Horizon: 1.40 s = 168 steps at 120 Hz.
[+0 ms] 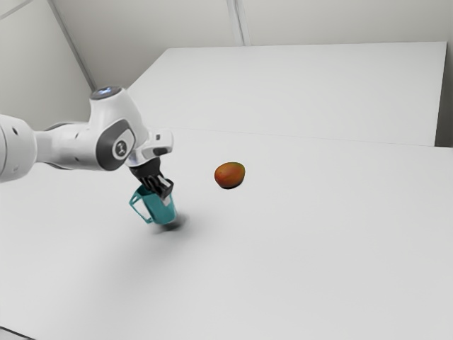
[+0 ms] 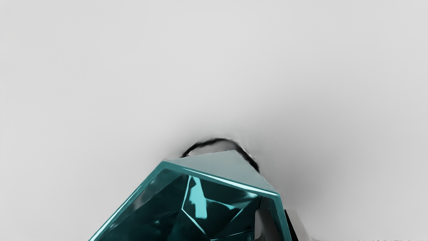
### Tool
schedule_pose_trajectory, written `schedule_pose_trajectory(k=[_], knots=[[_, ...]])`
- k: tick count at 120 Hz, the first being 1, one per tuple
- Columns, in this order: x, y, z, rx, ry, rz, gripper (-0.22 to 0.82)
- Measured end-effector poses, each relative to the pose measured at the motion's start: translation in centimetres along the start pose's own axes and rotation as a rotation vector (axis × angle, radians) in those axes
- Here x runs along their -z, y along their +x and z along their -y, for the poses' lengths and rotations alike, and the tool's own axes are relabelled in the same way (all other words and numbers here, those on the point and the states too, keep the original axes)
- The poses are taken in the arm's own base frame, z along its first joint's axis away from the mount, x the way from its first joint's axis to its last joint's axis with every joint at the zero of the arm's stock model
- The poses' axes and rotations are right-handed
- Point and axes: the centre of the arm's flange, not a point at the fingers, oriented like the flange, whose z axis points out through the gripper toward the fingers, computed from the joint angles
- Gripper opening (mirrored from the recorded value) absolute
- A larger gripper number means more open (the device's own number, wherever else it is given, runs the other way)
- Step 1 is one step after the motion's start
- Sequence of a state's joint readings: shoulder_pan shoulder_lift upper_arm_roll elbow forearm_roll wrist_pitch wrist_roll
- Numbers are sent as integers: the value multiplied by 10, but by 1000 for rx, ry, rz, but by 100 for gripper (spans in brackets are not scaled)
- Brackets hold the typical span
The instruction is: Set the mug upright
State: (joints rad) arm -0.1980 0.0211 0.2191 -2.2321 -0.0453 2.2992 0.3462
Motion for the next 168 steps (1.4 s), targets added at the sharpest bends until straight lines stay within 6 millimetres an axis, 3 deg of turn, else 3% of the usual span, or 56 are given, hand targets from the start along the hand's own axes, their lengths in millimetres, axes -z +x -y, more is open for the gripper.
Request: schedule_pose_trajectory(k=[28, 42, 84, 120, 145, 168], knots=[[-11, -21, 37, 112, 12, 30, -17], [-11, -25, 46, 129, 35, 39, -17], [-22, -13, 20, 86, 61, 64, -17], [-23, -14, 23, 109, 65, 67, -17], [-15, -8, 21, 92, 71, 57, 26], [17, 9, 27, 60, 117, 21, 46]])
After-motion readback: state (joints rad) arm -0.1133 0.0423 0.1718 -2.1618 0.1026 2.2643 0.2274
